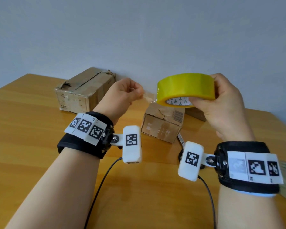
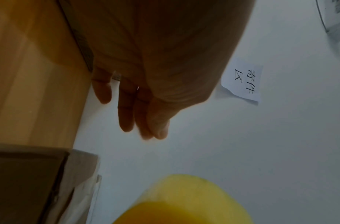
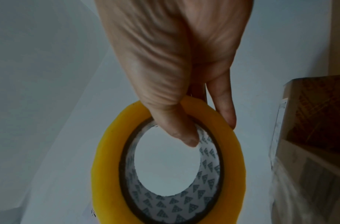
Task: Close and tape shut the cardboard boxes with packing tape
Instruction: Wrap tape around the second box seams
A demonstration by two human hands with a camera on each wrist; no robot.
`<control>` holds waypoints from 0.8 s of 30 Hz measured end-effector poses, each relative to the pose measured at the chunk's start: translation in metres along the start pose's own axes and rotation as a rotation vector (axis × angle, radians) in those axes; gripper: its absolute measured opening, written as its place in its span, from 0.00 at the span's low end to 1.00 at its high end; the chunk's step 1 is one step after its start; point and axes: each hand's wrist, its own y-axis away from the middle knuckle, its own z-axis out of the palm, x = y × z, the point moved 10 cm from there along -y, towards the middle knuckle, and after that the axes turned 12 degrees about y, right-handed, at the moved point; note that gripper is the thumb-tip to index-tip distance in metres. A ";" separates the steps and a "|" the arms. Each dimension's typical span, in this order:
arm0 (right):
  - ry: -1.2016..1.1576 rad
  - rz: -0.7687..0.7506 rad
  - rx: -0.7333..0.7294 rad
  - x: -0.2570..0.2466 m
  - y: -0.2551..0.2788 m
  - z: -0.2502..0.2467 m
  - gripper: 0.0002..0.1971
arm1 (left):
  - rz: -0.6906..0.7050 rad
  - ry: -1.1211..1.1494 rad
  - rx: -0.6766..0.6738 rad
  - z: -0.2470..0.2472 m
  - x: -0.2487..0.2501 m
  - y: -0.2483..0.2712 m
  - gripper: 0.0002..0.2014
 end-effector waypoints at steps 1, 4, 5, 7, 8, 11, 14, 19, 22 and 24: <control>0.000 0.005 -0.005 0.001 0.000 0.001 0.20 | -0.006 0.004 0.011 -0.002 -0.001 -0.001 0.07; -0.006 0.028 -0.058 0.003 0.001 0.006 0.21 | -0.038 0.075 0.025 -0.005 -0.008 -0.001 0.06; -0.001 0.033 -0.092 0.003 0.002 0.009 0.22 | -0.049 0.105 0.029 -0.006 -0.010 -0.001 0.06; 0.017 0.042 -0.164 0.004 0.004 0.014 0.24 | -0.063 0.134 0.033 -0.008 -0.015 -0.001 0.06; 0.024 0.048 -0.187 0.005 0.005 0.015 0.24 | -0.069 0.132 0.031 -0.007 -0.017 -0.001 0.05; 0.034 0.071 -0.153 0.010 0.004 0.009 0.24 | -0.094 0.105 0.033 -0.003 -0.027 -0.001 0.04; 0.063 0.068 -0.073 0.009 0.001 0.002 0.22 | -0.116 0.102 0.044 0.001 -0.033 -0.002 0.04; 0.115 0.048 -0.036 0.009 0.000 -0.005 0.20 | -0.137 0.121 0.106 -0.013 -0.034 -0.002 0.06; 0.134 0.058 -0.028 0.010 0.001 -0.007 0.23 | -0.166 0.127 0.114 -0.011 -0.041 -0.001 0.07; 0.141 0.066 -0.023 0.010 0.002 -0.008 0.26 | -0.208 0.152 0.116 -0.010 -0.047 -0.001 0.12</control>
